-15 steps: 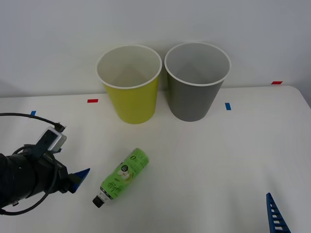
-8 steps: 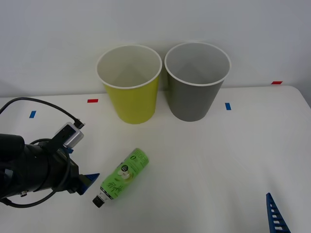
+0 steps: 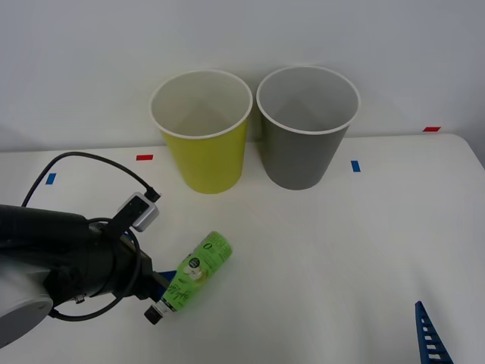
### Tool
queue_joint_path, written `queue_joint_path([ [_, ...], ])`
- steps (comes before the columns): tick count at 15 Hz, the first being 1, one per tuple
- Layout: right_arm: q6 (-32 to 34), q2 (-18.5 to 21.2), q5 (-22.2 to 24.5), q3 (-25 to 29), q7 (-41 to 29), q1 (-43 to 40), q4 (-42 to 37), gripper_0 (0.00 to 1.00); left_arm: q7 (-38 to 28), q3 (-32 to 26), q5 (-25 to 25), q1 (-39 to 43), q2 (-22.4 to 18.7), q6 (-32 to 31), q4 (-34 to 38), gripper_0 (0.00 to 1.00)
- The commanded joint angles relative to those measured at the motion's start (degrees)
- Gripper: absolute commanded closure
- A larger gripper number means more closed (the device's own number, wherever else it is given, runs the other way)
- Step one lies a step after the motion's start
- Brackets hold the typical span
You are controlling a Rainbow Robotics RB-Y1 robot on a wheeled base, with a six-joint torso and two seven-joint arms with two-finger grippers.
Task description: Put cans in the gray bin and PET bottles in the light green bin.
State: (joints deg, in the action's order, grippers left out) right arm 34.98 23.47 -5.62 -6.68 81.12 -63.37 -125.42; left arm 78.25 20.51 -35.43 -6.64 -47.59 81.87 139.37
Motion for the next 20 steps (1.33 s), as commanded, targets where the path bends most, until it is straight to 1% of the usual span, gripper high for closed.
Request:
queue_joint_path([
  [1, 0.00, 0.00, 0.00, 0.00, 0.00, 0.00, 0.00, 0.00, -0.90, 2.69, 0.98, -3.20, 1.09, 0.04, -2.26, 0.00],
  [3, 0.00, 0.00, 0.00, 0.00, 0.00, 0.00, 0.00, 0.00, -1.08, 2.69, 0.63, -3.73, 3.73, 0.74, -3.41, 0.00],
  [4, 0.00, 0.00, 0.00, 0.00, 0.00, 0.00, 0.00, 0.00, -1.08, 2.78, 0.72, -3.99, 5.31, 2.33, -3.67, 0.00],
  [5, 0.00, 0.00, 0.00, 0.00, 0.00, 0.00, 0.00, 0.00, -0.90, 2.69, 1.86, -4.08, 7.24, 4.08, -3.67, 0.00],
  [7, 0.00, 0.00, 0.00, 0.00, 0.00, 0.00, 0.00, 0.00, -0.81, 2.78, 2.83, -4.70, 9.62, 5.75, -4.46, 0.00],
  [8, 0.00, 0.00, 0.00, 0.00, 0.00, 0.00, 0.00, 0.00, -0.64, 2.95, 3.00, -5.14, 10.23, 5.84, -5.52, 0.00],
  [11, 0.00, 0.00, 0.00, 0.00, 0.00, 0.00, 0.00, 0.00, -1.25, 7.35, 6.43, -9.00, 10.93, 5.93, -8.77, 0.00],
  [12, 0.00, 0.00, 0.00, 0.00, 0.00, 0.00, 0.00, 0.00, -1.52, 7.88, 6.69, -10.15, 11.90, 6.81, -9.82, 0.00],
  [13, 0.00, 0.00, 0.00, 0.00, 0.00, 0.00, 0.00, 0.00, -1.78, 7.88, 7.04, -11.20, 13.75, 8.83, -10.53, 0.00],
  [15, 0.00, 0.00, 0.00, 0.00, 0.00, 0.00, 0.00, 0.00, -1.96, 7.88, 8.27, -11.38, 15.59, 10.24, -10.44, 0.00],
  [20, 0.00, 0.00, 0.00, 0.00, 0.00, 0.00, 0.00, 0.00, -2.04, 7.88, 10.21, -11.46, 16.91, 10.24, -10.09, 0.00],
])
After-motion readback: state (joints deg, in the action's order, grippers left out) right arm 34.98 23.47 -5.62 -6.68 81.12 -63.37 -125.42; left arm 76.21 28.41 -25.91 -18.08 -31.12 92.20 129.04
